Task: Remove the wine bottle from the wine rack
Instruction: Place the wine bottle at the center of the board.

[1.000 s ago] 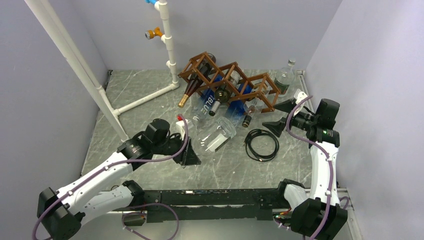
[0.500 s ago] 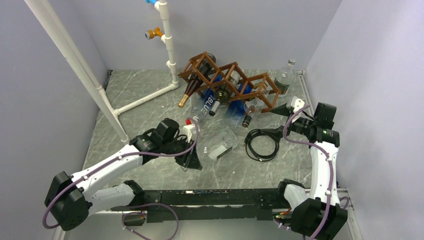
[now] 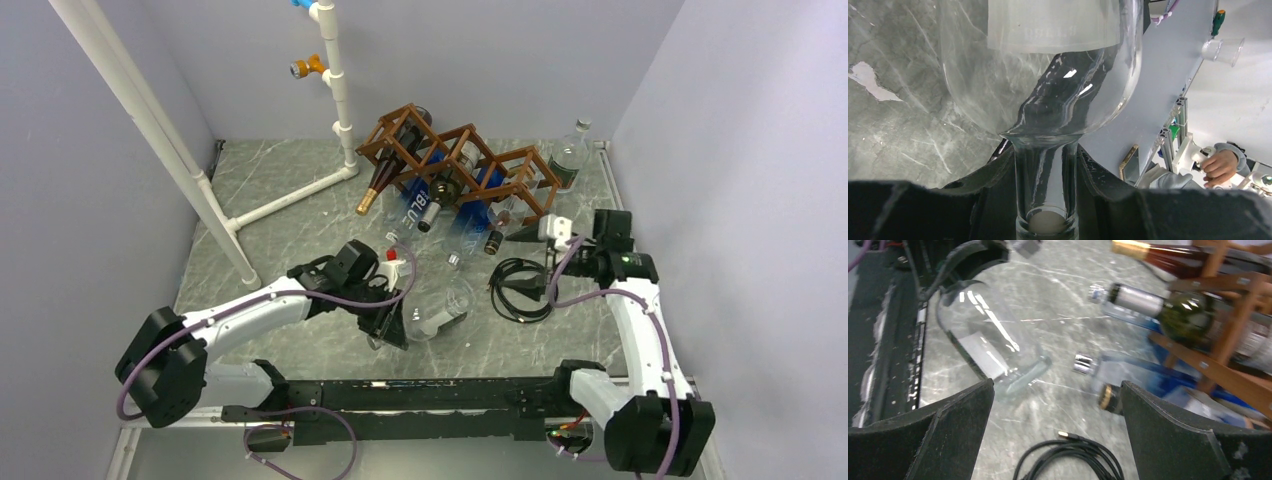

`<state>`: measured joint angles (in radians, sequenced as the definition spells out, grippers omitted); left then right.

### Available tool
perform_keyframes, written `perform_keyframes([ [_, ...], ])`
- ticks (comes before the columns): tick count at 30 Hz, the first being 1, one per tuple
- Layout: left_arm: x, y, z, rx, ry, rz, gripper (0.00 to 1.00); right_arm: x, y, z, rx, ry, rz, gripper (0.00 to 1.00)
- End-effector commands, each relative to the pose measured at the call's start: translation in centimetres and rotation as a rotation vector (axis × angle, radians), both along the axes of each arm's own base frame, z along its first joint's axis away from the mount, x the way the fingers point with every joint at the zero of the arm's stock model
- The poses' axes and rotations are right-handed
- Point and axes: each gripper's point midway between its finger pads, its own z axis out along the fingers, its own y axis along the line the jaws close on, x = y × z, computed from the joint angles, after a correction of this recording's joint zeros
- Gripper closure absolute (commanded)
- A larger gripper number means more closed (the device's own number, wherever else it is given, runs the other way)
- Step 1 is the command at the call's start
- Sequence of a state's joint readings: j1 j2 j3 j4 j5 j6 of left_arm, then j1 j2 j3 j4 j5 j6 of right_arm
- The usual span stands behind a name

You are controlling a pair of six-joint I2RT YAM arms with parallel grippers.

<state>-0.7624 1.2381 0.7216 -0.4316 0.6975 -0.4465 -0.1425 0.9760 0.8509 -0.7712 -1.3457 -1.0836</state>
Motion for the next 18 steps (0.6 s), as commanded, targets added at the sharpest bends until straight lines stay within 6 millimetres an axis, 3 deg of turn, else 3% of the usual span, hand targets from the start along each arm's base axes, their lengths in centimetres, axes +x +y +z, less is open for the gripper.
perform_keyframes([
  [1,1.7,-4.1,6.8,-0.283,-0.192,-0.136,1.0,-0.8,2.2,-2.4,-0.076,-0.058,0.118,0.01],
  [8,1.6,-4.9,6.0,-0.258,-0.147,-0.158,1.0,-1.7,4.9,-7.0,-0.242,-0.055,0.24,0.01],
  [18,1.7,-5.8,5.6,-0.243,-0.115,-0.179,1.0,-3.1,7.1,-12.0,-0.437,-0.055,0.354,0.01],
])
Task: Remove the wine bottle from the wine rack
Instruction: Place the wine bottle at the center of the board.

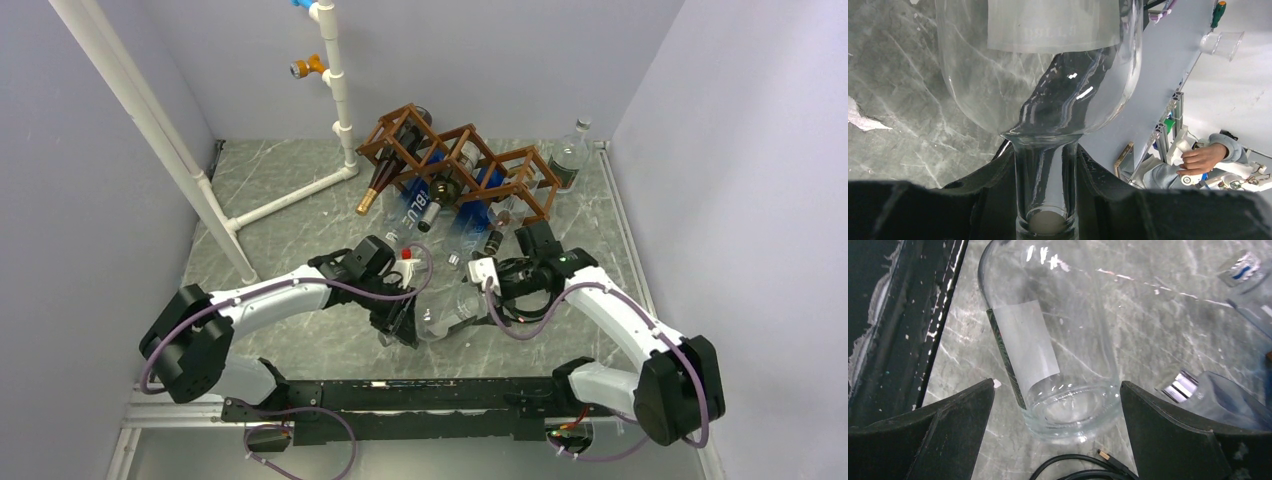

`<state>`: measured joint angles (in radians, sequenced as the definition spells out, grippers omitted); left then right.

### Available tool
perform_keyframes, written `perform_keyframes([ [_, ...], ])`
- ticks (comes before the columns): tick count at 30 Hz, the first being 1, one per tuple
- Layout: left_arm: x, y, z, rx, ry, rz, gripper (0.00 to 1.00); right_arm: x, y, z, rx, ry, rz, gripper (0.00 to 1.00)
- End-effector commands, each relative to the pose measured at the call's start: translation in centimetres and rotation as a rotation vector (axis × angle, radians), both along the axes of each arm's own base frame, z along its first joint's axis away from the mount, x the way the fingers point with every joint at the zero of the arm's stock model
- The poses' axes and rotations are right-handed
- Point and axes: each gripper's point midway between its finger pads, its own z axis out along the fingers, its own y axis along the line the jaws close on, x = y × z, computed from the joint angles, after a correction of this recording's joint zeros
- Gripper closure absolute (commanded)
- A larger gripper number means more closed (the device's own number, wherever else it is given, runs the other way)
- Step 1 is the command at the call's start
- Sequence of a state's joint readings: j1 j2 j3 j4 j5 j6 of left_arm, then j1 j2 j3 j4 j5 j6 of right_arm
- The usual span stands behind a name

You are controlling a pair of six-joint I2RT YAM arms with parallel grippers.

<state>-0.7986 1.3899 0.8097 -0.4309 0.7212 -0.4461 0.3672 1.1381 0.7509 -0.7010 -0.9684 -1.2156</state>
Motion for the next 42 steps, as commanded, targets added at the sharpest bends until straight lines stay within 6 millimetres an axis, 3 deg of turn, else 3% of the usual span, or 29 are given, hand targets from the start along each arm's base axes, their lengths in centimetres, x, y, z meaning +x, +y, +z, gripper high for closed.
perform_keyframes([
  [1,1.4,-3.8,6.3,-0.282,-0.163,-0.126,1.0,0.9,0.4,-1.9,-0.089,-0.097,0.033,0.01],
  [9,1.2,-4.0,6.5,-0.294,-0.151,-0.138,1.0,1.4,0.0,-5.0,-0.229,-0.133,0.038,0.04],
  [14,1.2,-4.1,6.2,-0.287,-0.137,-0.138,0.94,0.8,0.2,-6.0,-0.259,-0.113,0.07,0.08],
  [18,1.1,-4.0,6.5,-0.299,-0.137,-0.127,0.84,0.5,0.2,-6.3,-0.277,-0.096,0.084,0.12],
  [24,1.0,-4.1,7.2,-0.336,-0.133,-0.101,0.52,0.2,0.3,-6.2,-0.272,-0.073,0.088,0.14],
  [30,0.9,-3.9,7.8,-0.375,-0.127,-0.075,0.34,0.0,0.3,-6.4,-0.27,-0.043,0.09,0.15],
  [42,2.2,-3.6,8.9,-0.446,-0.114,-0.013,0.3,-0.5,0.7,-5.4,-0.19,0.043,0.079,0.15],
])
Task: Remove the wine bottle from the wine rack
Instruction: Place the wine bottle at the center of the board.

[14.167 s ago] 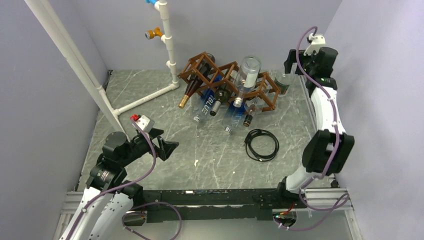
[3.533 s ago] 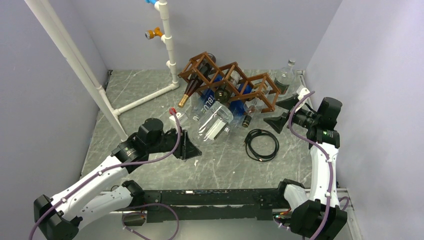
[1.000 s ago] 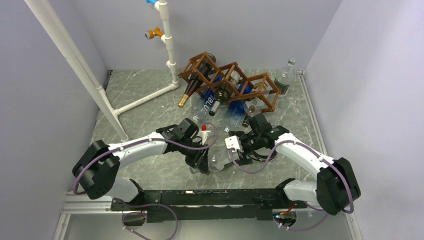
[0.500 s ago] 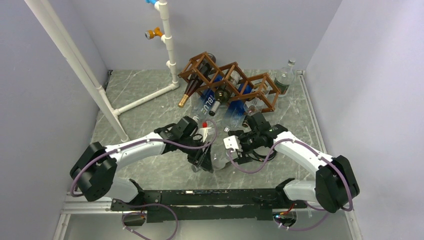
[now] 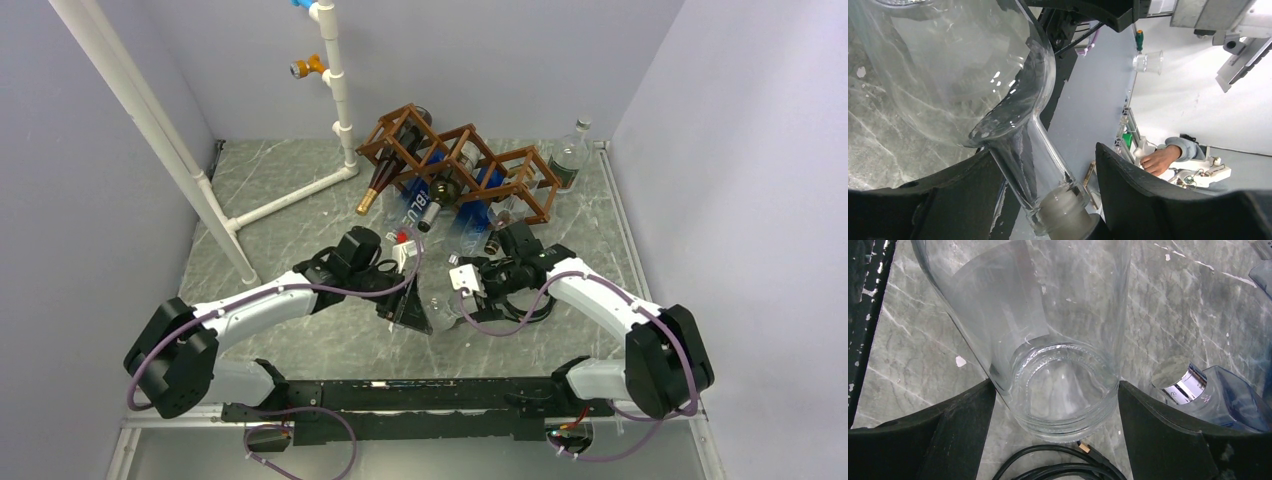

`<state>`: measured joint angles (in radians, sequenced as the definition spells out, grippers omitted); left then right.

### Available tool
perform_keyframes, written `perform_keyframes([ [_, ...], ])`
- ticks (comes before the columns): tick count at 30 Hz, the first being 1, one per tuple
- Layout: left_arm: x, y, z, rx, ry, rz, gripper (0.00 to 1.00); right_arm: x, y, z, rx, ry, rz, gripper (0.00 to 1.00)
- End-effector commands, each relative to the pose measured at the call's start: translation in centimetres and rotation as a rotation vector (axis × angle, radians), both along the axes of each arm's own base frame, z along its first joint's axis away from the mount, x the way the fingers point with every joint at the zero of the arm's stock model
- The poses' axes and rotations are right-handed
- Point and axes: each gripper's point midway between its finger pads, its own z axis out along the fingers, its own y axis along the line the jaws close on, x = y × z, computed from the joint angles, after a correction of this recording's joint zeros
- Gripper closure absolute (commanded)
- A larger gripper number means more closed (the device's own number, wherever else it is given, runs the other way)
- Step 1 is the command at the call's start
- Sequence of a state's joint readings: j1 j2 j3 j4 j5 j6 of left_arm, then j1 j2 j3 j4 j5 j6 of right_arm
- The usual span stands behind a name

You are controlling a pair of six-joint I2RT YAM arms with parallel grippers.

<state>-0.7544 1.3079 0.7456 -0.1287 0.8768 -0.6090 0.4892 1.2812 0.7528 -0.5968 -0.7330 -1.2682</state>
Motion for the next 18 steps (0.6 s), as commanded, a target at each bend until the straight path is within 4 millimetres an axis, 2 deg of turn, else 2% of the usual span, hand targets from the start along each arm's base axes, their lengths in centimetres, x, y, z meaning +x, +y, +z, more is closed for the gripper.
perform_keyframes([
  [1,1.2,-1.5,4.1,-0.175,-0.111,-0.028,0.3,-2.5,0.1,-0.8,0.013,0.148,0.017,0.15],
  [6,1.6,-2.2,5.3,-0.199,-0.125,-0.056,0.26,-2.4,-0.1,-1.0,0.01,0.151,0.014,0.15],
  [18,1.9,-3.0,6.0,-0.201,-0.113,-0.131,0.22,-2.2,-0.4,-1.3,0.008,0.148,0.003,0.14],
])
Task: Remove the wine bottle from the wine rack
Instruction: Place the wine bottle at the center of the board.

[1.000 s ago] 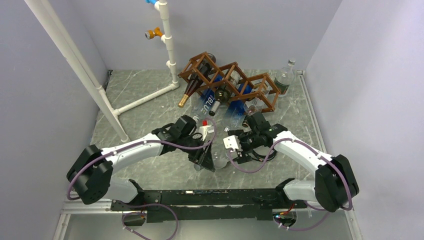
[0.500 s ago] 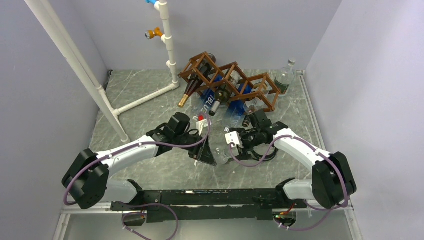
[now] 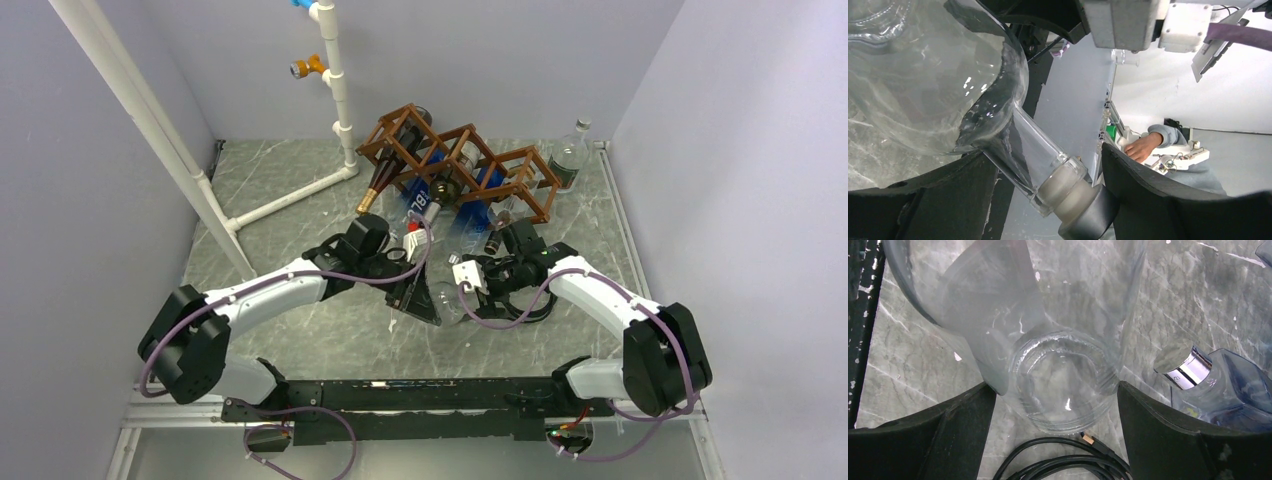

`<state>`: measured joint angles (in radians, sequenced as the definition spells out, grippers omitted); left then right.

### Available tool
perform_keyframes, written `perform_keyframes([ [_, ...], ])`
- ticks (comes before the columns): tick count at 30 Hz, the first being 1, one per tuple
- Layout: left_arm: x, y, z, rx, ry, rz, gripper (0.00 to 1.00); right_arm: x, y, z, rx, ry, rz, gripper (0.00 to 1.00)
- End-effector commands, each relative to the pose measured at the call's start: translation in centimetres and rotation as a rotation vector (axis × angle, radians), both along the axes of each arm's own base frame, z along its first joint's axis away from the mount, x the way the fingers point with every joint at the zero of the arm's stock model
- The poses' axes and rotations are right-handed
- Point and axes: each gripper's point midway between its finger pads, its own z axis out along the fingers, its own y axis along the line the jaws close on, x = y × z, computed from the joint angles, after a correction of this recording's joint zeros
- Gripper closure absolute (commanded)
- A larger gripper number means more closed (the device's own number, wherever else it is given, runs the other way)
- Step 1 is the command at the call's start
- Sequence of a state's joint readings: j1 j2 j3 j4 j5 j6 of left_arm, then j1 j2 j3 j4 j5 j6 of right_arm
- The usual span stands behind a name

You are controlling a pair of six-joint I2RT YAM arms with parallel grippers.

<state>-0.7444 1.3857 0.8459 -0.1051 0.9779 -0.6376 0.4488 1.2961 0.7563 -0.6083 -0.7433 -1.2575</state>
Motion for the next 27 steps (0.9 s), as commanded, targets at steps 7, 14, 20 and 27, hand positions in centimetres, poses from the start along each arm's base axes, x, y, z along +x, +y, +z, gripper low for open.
perform_keyframes([
  [7,1.7,-2.2,4.5,-0.158,-0.151,-0.09,0.21,-2.3,-0.1,-1.3,0.014,0.115,0.029,0.13],
  [14,2.4,-3.0,5.1,-0.175,-0.147,-0.105,0.2,-2.1,-0.4,-1.5,0.013,0.117,0.017,0.12],
  [20,3.1,-3.9,5.5,-0.186,-0.141,-0.122,0.2,-1.9,-0.8,-1.3,0.019,0.116,0.004,0.09],
  [27,3.7,-4.9,5.7,-0.187,-0.135,-0.143,0.19,-1.6,-1.1,-0.9,0.039,0.123,-0.013,0.07],
])
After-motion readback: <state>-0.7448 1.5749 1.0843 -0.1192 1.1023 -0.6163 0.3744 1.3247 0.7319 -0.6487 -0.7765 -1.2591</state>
